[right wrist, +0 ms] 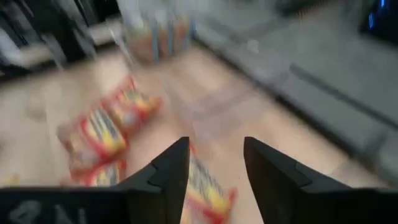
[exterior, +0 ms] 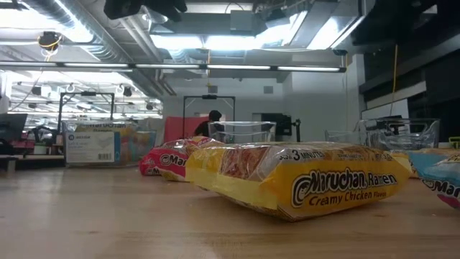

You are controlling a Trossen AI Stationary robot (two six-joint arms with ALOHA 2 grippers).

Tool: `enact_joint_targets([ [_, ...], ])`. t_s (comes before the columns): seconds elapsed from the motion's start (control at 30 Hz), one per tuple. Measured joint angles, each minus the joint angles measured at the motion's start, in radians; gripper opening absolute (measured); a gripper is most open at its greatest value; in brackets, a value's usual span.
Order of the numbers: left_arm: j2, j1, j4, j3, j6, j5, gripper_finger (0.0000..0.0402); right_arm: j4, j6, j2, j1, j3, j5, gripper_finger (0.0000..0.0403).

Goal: Sort Maruchan noodles
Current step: Put the yellow noodle pack in the right transparent basket

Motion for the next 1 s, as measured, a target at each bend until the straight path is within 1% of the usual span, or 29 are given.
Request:
enact_joint_targets([
  [0.07, 0.0, 0.0, -0.017, 0.0, 0.0, 0.0, 0.0065, -0.062, 0.048, 0.079, -0.027, 0.055, -0.06, 0.0156],
  [0.13, 0.0, 0.0, -0.035, 0.0, 0.0, 0.001, 0.0065, -0.112, 0.052, 0.165, -0.082, 0.116, -0.157, 0.0156],
  [0.23, 0.0, 0.0, -0.055, 0.0, 0.0, 0.001, 0.0065, -0.214, 0.014, 0.289, -0.18, 0.203, -0.303, 0.0156],
  [0.3, 0.0, 0.0, -0.058, 0.0, 0.0, 0.001, 0.0065, -0.301, -0.03, 0.364, -0.235, 0.227, -0.377, 0.0156],
  [0.37, 0.0, -0.001, -0.063, 0.0, 0.0, 0.002, 0.0065, -0.392, -0.064, 0.423, -0.277, 0.223, -0.443, 0.0156],
  [0.47, 0.0, -0.001, -0.068, 0.0, 0.0, 0.002, 0.0065, -0.455, -0.103, 0.476, -0.304, 0.167, -0.555, 0.0156],
  [0.6, 0.0, -0.001, -0.069, 0.0, 0.001, 0.003, 0.0065, -0.441, -0.129, 0.485, -0.303, 0.065, -0.679, 0.0156],
  [0.73, 0.0, -0.001, -0.071, 0.0, 0.002, 0.002, 0.0065, -0.39, -0.096, 0.484, -0.303, -0.014, -0.747, 0.0156],
  [0.83, 0.0, 0.0, -0.076, -0.001, 0.003, 0.002, 0.0065, -0.383, -0.024, 0.485, -0.303, -0.059, -0.748, 0.0156],
  [1.0, 0.0, -0.001, -0.075, -0.001, 0.025, 0.002, 0.0065, -0.378, 0.148, 0.485, -0.303, -0.104, -0.727, 0.0156],
])
